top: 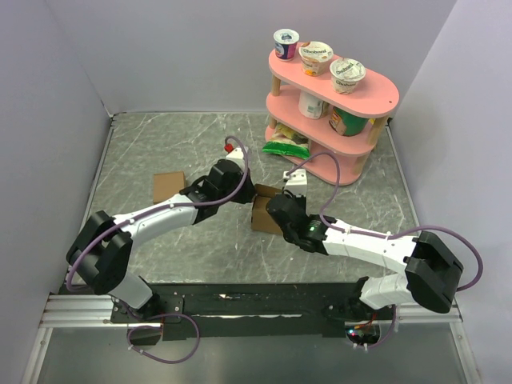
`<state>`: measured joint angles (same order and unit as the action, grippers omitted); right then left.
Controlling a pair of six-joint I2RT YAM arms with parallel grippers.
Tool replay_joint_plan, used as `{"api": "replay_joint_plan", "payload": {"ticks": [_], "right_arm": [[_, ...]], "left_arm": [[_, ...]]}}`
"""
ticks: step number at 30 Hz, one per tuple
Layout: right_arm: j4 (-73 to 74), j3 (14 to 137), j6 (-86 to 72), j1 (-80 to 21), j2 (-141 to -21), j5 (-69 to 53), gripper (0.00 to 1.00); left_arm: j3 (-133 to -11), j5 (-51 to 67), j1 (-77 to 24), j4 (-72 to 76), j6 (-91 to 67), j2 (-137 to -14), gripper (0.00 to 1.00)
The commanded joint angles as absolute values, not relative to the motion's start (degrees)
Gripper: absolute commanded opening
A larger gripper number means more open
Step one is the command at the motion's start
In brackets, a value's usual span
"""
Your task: Fold the paper box
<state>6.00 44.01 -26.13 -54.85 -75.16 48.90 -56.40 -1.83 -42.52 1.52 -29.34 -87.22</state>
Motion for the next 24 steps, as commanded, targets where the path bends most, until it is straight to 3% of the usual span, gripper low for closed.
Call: {"api": "replay_joint_plan", "payload": {"ticks": [1, 24], "right_arm": [[4.31, 45.53, -27.25, -56.25, -75.41, 47.81, 0.00], [3.51, 43.42, -29.70, -57.39, -75.06, 49.92, 0.00]], "left_arm": [[-56.61, 5.54, -43.07, 4.66, -32.61, -88.24, 0.01], [-42.99, -5.09, -50.27, 14.23, -30.77, -88.77, 0.01]]}}
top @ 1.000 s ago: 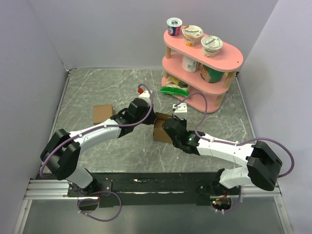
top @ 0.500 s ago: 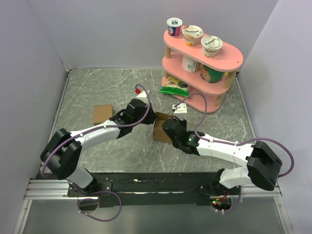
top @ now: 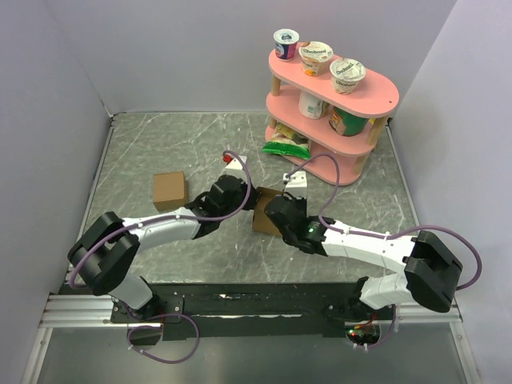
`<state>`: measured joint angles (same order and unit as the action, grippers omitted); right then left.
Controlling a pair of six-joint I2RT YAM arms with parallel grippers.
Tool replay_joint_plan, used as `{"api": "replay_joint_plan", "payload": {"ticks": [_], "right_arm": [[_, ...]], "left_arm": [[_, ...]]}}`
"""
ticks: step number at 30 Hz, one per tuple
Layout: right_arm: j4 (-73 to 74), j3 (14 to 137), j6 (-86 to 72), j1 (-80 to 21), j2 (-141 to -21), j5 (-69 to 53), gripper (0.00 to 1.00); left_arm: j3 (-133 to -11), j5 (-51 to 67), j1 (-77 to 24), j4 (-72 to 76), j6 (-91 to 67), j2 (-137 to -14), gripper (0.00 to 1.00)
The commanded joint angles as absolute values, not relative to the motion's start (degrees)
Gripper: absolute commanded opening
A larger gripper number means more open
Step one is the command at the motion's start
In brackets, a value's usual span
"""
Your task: Fold the paper box
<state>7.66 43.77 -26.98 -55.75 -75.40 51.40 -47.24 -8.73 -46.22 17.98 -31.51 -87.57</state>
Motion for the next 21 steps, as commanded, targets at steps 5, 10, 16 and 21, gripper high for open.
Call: {"api": "replay_joint_plan", "payload": {"ticks": [5, 10, 16, 21], "right_arm": [[2.73, 40.88, -32.07, -58.27, -74.09, 51.41, 0.00], [2.99, 38.76, -35.15, -58.80, -73.56, 51.77, 0.00], [5.36, 38.23, -37.62, -59.33, -72.86, 51.77, 0.00], [8.08, 40.60, -35.42, -59.33, -69.10, 51.07, 0.35]], "left_arm": [[-39.99, -12.19, -53.69, 17.22, -28.04, -87.98, 0.01], [-37.01, -17.14, -55.55, 19.86, -26.54, -87.01, 0.01], [-35.68, -19.25, -57.13, 21.80, -26.11, -86.66, 0.01], [-35.95, -21.18, -57.30, 21.44, -25.84, -86.31, 0.01]]}}
